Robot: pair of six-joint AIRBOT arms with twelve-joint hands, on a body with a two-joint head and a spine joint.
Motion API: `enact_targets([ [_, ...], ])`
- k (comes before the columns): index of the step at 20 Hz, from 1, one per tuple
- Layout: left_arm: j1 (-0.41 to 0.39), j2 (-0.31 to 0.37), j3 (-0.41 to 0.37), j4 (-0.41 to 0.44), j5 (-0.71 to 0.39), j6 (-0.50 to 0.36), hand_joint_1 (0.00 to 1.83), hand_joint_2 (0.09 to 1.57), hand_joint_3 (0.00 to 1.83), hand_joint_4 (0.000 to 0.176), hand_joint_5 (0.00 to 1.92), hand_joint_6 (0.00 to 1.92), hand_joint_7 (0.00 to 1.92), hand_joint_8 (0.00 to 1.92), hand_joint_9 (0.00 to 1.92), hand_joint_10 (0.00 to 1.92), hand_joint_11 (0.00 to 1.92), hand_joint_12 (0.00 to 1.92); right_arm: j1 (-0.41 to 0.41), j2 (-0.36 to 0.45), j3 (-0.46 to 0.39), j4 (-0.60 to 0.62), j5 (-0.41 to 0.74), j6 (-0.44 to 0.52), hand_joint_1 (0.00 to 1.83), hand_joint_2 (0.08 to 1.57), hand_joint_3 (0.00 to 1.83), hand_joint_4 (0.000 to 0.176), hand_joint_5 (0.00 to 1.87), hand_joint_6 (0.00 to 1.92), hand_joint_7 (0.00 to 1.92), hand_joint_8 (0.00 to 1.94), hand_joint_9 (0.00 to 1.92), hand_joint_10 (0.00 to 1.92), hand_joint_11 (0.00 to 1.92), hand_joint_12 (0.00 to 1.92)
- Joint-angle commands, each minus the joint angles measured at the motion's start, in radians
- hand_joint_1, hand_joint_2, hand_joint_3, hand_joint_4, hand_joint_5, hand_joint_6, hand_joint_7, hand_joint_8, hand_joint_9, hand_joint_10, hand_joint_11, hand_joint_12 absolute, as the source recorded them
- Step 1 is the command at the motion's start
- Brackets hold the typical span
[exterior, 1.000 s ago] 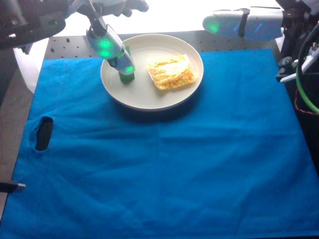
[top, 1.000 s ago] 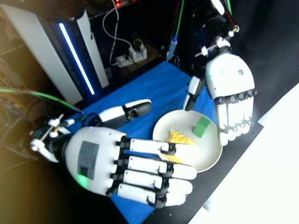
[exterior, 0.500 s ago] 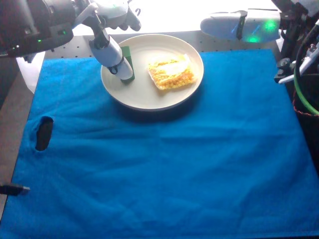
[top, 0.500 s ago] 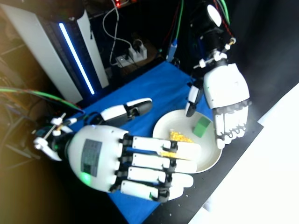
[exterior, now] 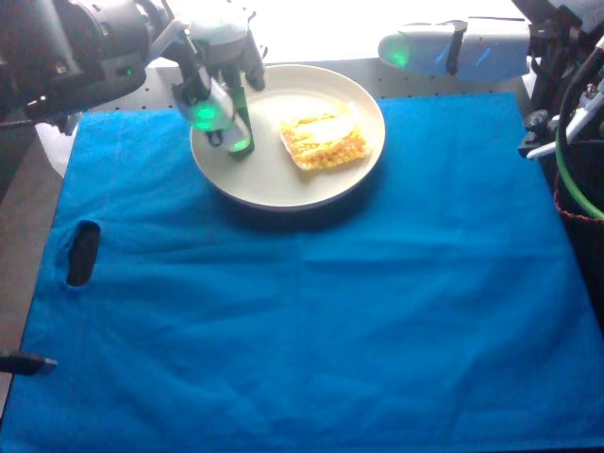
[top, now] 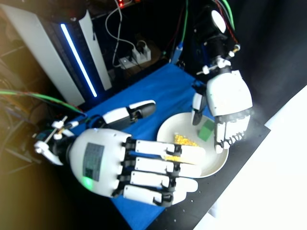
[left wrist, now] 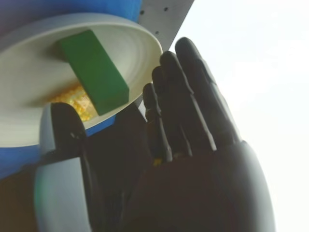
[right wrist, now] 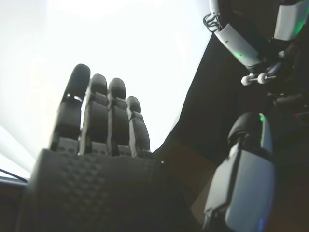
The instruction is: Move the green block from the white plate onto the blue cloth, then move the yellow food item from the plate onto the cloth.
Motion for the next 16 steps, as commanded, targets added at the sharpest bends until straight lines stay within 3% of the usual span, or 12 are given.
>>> enact_targets([
  [1, -0.008, -0.005, 0.005, 0.003, -0.055, 0.001, 1.08, 0.99, 0.0, 0.0, 0.94, 0.01, 0.91, 0.01, 1.05, 0.12, 0.88, 0.66, 0.014, -0.001, 0.004, 0.01, 0.118, 0.005, 0.51, 0.73, 0.0, 0.074, 0.16, 0.0, 0.28, 0.0, 0.21, 0.0, 0.0, 0.82],
  [2, -0.007, -0.005, 0.005, 0.002, -0.055, 0.001, 1.08, 0.99, 0.0, 0.0, 0.94, 0.01, 0.91, 0.01, 1.05, 0.12, 0.88, 0.66, 0.014, -0.001, 0.004, 0.01, 0.118, 0.005, 0.51, 0.73, 0.0, 0.074, 0.16, 0.0, 0.28, 0.0, 0.21, 0.0, 0.0, 0.82],
  [3, -0.005, -0.005, 0.005, 0.001, -0.055, 0.001, 1.15, 1.07, 0.0, 0.0, 1.02, 0.69, 0.93, 0.01, 1.08, 0.13, 0.92, 0.65, 0.014, -0.001, 0.004, 0.01, 0.118, 0.005, 0.5, 0.71, 0.0, 0.067, 0.15, 0.0, 0.29, 0.0, 0.22, 0.0, 0.0, 0.78],
  [4, -0.003, -0.005, 0.005, -0.004, -0.057, 0.001, 1.21, 1.1, 0.0, 0.0, 1.03, 0.85, 0.93, 0.85, 1.13, 0.16, 0.97, 0.66, 0.014, -0.002, 0.004, 0.01, 0.118, 0.005, 0.5, 0.71, 0.0, 0.064, 0.16, 0.0, 0.29, 0.0, 0.22, 0.0, 0.0, 0.8],
  [6, -0.001, -0.008, 0.009, -0.017, -0.064, 0.001, 1.21, 1.14, 0.0, 0.0, 0.83, 1.13, 1.0, 1.03, 1.17, 0.16, 0.98, 0.62, 0.014, -0.002, 0.004, 0.01, 0.118, 0.005, 0.51, 0.71, 0.0, 0.063, 0.17, 0.0, 0.29, 0.0, 0.22, 0.0, 0.0, 0.81],
  [7, 0.0, -0.009, 0.012, -0.025, -0.068, 0.001, 1.17, 1.06, 0.0, 0.0, 0.77, 0.48, 0.9, 0.5, 1.17, 0.14, 0.97, 0.57, 0.014, -0.002, 0.004, 0.01, 0.118, 0.005, 0.52, 0.71, 0.0, 0.066, 0.16, 0.0, 0.29, 0.0, 0.22, 0.0, 0.0, 0.85],
  [8, 0.0, -0.009, 0.013, -0.035, -0.074, 0.001, 1.17, 1.04, 0.0, 0.0, 0.82, 0.19, 0.94, 0.22, 1.19, 0.1, 0.99, 0.51, 0.014, -0.002, 0.004, 0.009, 0.118, 0.005, 0.52, 0.71, 0.0, 0.059, 0.16, 0.0, 0.31, 0.0, 0.23, 0.01, 0.0, 0.9],
  [9, -0.001, -0.009, 0.014, -0.04, -0.077, 0.001, 1.23, 1.09, 0.0, 0.0, 0.87, 0.85, 1.07, 0.76, 1.22, 0.08, 1.06, 0.44, 0.014, -0.002, 0.004, 0.009, 0.118, 0.005, 0.52, 0.7, 0.0, 0.067, 0.16, 0.0, 0.32, 0.01, 0.23, 0.0, 0.0, 0.91],
  [10, -0.001, -0.008, 0.014, -0.043, -0.08, 0.001, 1.32, 1.1, 0.01, 0.0, 0.78, 0.45, 0.98, 0.99, 1.23, 0.07, 1.06, 0.42, 0.014, -0.003, 0.004, 0.009, 0.118, 0.005, 0.53, 0.7, 0.0, 0.071, 0.16, 0.0, 0.31, 0.0, 0.23, 0.0, 0.0, 0.91],
  [11, -0.001, -0.008, 0.014, -0.047, -0.084, 0.001, 1.23, 1.13, 0.0, 0.0, 0.87, 0.95, 0.96, 1.06, 1.24, 0.07, 1.1, 0.43, 0.014, -0.003, 0.004, 0.008, 0.118, 0.005, 0.52, 0.7, 0.0, 0.074, 0.16, 0.0, 0.27, 0.0, 0.21, 0.0, 0.0, 0.87],
  [12, -0.001, -0.008, 0.014, -0.051, -0.088, 0.001, 1.21, 1.14, 0.0, 0.007, 0.9, 1.02, 0.94, 1.11, 1.26, 0.07, 1.12, 0.44, 0.014, -0.004, 0.004, 0.008, 0.118, 0.005, 0.53, 0.7, 0.0, 0.072, 0.16, 0.0, 0.25, 0.0, 0.2, 0.0, 0.0, 0.86],
  [16, -0.004, 0.004, 0.013, -0.089, -0.113, 0.001, 1.27, 1.09, 0.0, 0.0, 1.03, 0.71, 1.08, 1.01, 1.39, 0.11, 1.22, 0.56, 0.014, -0.004, 0.004, 0.006, 0.118, 0.005, 0.52, 0.71, 0.0, 0.059, 0.16, 0.0, 0.3, 0.0, 0.23, 0.01, 0.0, 0.85],
])
